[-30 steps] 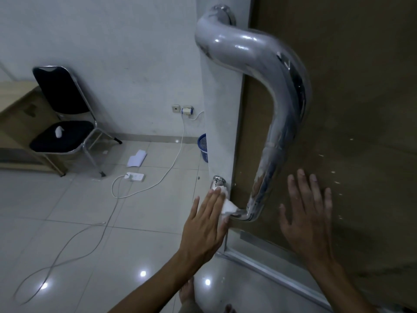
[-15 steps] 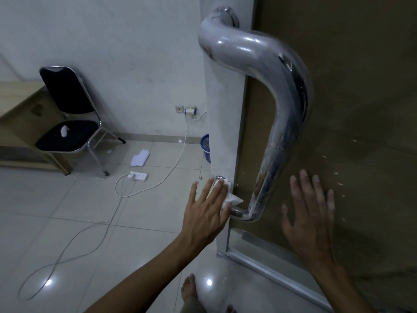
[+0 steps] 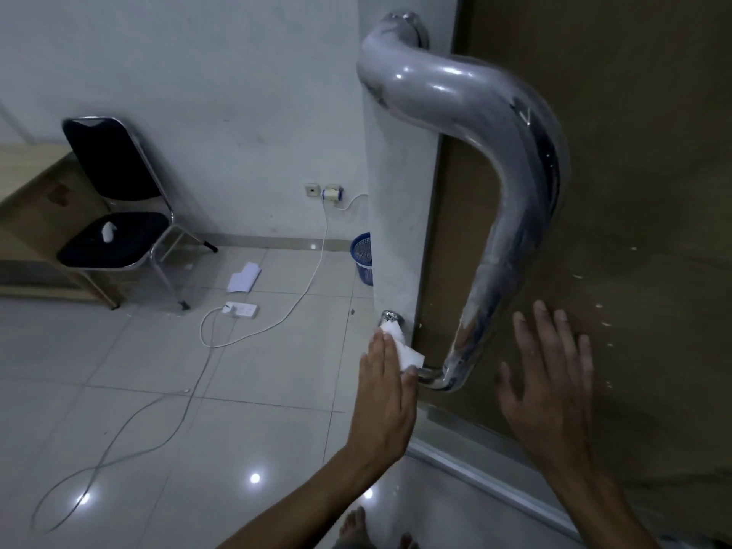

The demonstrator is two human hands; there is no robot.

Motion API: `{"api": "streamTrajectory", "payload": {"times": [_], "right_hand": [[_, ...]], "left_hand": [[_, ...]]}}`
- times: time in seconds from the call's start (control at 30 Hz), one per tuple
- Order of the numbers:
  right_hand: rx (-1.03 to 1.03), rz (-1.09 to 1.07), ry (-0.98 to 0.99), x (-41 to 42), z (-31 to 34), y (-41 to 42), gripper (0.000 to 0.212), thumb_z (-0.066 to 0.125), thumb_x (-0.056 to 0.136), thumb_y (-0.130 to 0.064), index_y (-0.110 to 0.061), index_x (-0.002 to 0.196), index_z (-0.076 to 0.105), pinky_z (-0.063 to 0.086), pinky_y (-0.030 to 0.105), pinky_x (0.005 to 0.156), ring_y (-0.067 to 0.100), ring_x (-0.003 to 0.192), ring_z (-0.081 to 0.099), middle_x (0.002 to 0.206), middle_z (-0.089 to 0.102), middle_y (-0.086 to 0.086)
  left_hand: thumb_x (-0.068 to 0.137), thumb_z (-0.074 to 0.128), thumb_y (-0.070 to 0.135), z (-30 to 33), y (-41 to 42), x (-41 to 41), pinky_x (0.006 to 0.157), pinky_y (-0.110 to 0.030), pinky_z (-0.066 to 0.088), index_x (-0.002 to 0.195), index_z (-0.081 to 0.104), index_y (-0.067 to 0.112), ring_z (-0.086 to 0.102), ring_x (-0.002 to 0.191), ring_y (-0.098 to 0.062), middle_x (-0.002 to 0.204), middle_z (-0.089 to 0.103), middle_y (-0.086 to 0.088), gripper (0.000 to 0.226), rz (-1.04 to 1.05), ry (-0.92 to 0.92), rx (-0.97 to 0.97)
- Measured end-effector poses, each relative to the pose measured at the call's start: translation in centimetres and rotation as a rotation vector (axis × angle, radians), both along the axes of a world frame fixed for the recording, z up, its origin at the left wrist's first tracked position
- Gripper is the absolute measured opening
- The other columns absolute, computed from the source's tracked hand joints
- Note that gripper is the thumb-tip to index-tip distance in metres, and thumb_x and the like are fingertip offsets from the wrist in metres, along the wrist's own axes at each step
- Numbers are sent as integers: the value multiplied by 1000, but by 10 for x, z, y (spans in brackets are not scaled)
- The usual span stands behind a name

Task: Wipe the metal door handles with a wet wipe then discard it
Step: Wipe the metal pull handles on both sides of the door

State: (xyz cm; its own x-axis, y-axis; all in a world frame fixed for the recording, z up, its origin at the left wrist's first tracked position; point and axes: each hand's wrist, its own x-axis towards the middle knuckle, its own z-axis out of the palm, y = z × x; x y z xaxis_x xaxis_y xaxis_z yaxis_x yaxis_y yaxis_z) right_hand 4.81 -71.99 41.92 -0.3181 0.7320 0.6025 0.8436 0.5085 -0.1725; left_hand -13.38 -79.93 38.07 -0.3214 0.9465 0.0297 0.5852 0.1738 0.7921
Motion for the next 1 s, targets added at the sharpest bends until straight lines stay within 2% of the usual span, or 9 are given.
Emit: {"api": "streamTrajectory", "payload": {"times": [0.03, 0.1, 0.17, 0.27, 0.37, 0.53, 0.77, 0.87, 1.0], "right_hand": [[-2, 8, 8, -2, 0, -2, 58, 46, 87, -22, -6, 142, 43, 20, 52, 115, 32, 143, 28, 153, 36, 14], [-7, 31, 28, -4, 0, -5, 57, 49, 85, -15, -6, 141, 43, 21, 51, 115, 32, 143, 28, 152, 37, 15], [2, 41, 56, -7, -1, -6, 57, 50, 84, -9, -6, 140, 44, 24, 52, 114, 32, 143, 29, 150, 40, 16], [7, 47, 81, -10, -2, -7, 53, 48, 85, -7, -4, 137, 44, 26, 53, 113, 33, 142, 31, 148, 43, 18], [-1, 61, 91, -12, -1, -8, 52, 43, 86, -7, -5, 138, 42, 27, 53, 112, 34, 141, 31, 146, 44, 19], [-1, 54, 104, -15, 1, -7, 47, 38, 88, -7, -4, 135, 43, 32, 58, 110, 37, 140, 34, 143, 46, 22], [7, 56, 140, -17, 3, -8, 46, 45, 86, 2, -1, 131, 46, 35, 56, 109, 40, 137, 37, 140, 46, 20], [-15, 85, 185, -13, 0, -12, 43, 42, 85, 0, 1, 127, 52, 32, 43, 111, 39, 129, 43, 134, 49, 17], [-27, 105, 223, -8, -1, -14, 38, 42, 85, 2, 5, 119, 60, 36, 43, 106, 37, 119, 49, 125, 57, 21]], "left_hand": [[76, -7, 83, 7, 4, 1, 119, -21, -9, 151, -8, 21, -14, 143, 5, 157, -15, 13, 97, 29, -124, -41], [83, 4, 73, 22, 15, -1, 121, -28, -4, 153, -6, 20, -8, 148, -5, 160, -11, 7, 89, 82, -334, -129], [86, 11, 68, 36, 26, -9, 122, -36, 8, 155, 2, 24, 5, 150, -14, 163, 4, 4, 82, 114, -504, -147], [95, 17, 63, 44, 36, -25, 110, -28, 21, 153, 21, 23, 28, 143, -20, 155, 30, -1, 71, 174, -760, -190], [98, 21, 59, 35, 33, -40, 119, -33, 16, 152, 27, 18, 31, 143, -18, 155, 33, -4, 68, 195, -983, -243], [100, 26, 56, 32, 24, -62, 119, -35, 24, 146, 36, 2, 45, 135, -22, 144, 48, -16, 72, 186, -1416, -280], [97, 22, 64, 31, 36, -73, 112, -38, 36, 136, 48, 0, 54, 127, -29, 131, 60, -19, 79, 161, -1645, -321], [99, 25, 58, 25, 21, -69, 108, -36, 40, 136, 48, 0, 62, 115, -25, 125, 64, -18, 73, 169, -1628, -299], [102, 26, 49, 19, 0, -63, 107, -32, 40, 141, 43, 2, 60, 120, -21, 131, 62, -12, 64, 191, -1492, -210]]}}
